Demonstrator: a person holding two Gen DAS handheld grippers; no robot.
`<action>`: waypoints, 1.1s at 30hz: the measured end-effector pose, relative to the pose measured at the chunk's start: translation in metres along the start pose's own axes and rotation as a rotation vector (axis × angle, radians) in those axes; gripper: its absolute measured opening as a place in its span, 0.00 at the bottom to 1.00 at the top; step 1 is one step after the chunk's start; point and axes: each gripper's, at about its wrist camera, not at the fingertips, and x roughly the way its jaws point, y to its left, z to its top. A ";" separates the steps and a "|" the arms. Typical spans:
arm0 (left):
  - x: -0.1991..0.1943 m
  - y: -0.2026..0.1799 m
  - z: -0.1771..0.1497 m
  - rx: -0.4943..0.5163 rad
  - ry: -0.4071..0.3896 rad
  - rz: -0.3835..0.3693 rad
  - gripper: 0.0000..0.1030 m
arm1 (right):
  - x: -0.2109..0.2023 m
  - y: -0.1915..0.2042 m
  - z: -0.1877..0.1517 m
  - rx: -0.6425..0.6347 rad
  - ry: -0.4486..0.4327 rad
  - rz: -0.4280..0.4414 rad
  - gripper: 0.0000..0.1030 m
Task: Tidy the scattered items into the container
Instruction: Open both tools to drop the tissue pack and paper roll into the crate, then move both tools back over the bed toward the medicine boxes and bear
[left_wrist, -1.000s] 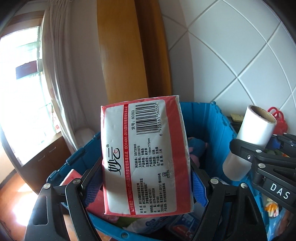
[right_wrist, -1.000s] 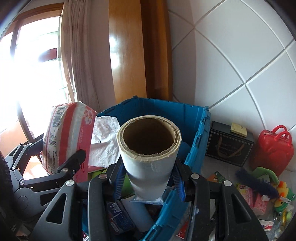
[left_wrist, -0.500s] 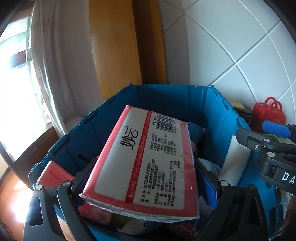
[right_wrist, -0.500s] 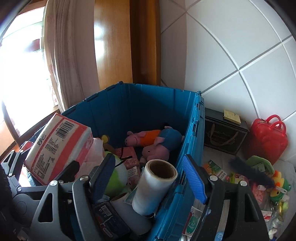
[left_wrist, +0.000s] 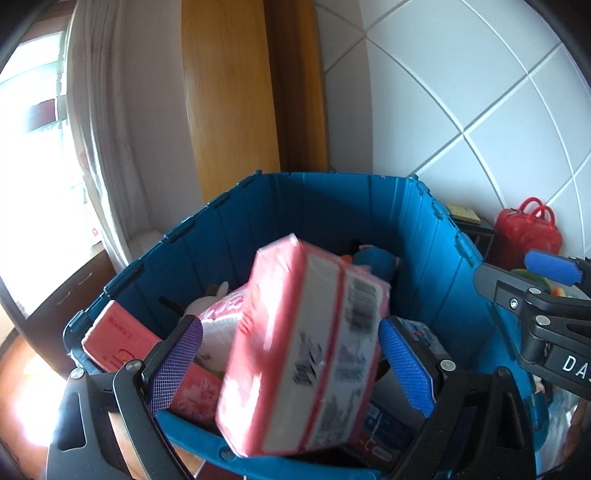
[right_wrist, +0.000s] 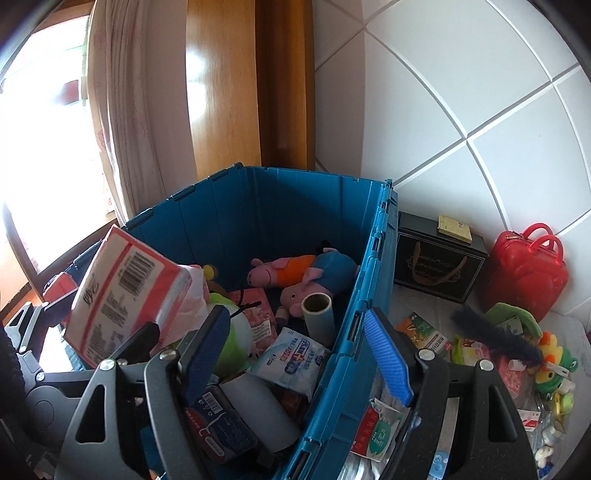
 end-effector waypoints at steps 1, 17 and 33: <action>-0.004 0.000 0.000 -0.001 -0.005 -0.004 0.94 | -0.004 -0.001 -0.002 0.002 -0.002 -0.002 0.73; -0.067 -0.079 -0.018 0.017 -0.037 -0.006 0.95 | -0.074 -0.054 -0.040 0.017 -0.038 0.001 0.73; -0.118 -0.247 -0.079 0.115 0.014 -0.099 0.95 | -0.164 -0.203 -0.133 0.143 -0.012 -0.112 0.77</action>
